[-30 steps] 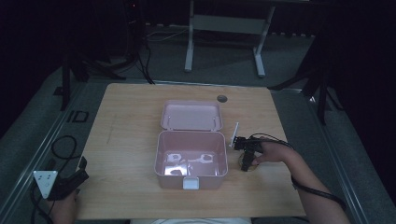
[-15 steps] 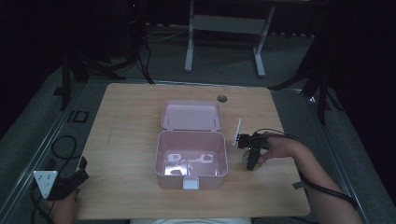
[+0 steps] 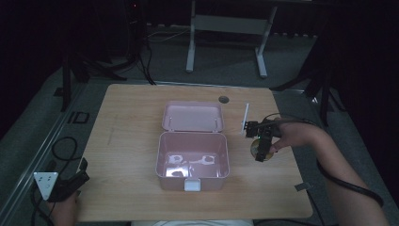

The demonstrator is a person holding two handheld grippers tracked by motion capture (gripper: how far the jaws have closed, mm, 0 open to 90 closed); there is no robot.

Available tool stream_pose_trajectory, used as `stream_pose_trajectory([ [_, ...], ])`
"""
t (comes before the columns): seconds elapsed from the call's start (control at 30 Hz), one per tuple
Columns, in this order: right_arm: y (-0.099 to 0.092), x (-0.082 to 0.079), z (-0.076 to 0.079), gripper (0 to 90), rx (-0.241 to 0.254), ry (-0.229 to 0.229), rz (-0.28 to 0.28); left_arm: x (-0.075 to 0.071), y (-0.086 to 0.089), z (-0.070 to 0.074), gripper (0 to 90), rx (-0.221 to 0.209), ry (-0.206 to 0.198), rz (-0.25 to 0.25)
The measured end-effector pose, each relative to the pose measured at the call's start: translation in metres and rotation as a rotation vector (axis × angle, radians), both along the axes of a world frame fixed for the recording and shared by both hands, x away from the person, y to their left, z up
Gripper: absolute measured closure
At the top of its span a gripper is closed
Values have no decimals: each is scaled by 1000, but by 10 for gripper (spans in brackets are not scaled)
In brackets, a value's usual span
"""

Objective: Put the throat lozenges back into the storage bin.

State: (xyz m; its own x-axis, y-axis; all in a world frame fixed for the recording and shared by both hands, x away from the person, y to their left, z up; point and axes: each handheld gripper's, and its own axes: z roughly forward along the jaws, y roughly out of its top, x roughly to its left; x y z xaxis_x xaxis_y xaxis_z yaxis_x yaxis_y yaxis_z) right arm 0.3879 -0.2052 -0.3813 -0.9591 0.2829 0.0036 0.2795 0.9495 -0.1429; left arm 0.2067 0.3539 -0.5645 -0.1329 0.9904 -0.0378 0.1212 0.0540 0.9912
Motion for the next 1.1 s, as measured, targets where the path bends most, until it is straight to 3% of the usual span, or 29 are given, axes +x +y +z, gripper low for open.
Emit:
stream_pose_trajectory([
  [0.07,1,-2,14,201,-10,-16,10,0,0,0,24,1,2,0],
  [0.2,4,-5,40,201,16,-24,24,0,0,0,24,0,2,-1],
  [0.33,8,-7,51,201,23,-38,34,0,0,0,24,1,3,-1],
  [0.73,37,-12,47,201,54,-7,107,0,0,0,25,1,3,1],
  [1.1,91,-14,40,201,31,-5,194,0,0,0,25,-4,-1,-5],
])
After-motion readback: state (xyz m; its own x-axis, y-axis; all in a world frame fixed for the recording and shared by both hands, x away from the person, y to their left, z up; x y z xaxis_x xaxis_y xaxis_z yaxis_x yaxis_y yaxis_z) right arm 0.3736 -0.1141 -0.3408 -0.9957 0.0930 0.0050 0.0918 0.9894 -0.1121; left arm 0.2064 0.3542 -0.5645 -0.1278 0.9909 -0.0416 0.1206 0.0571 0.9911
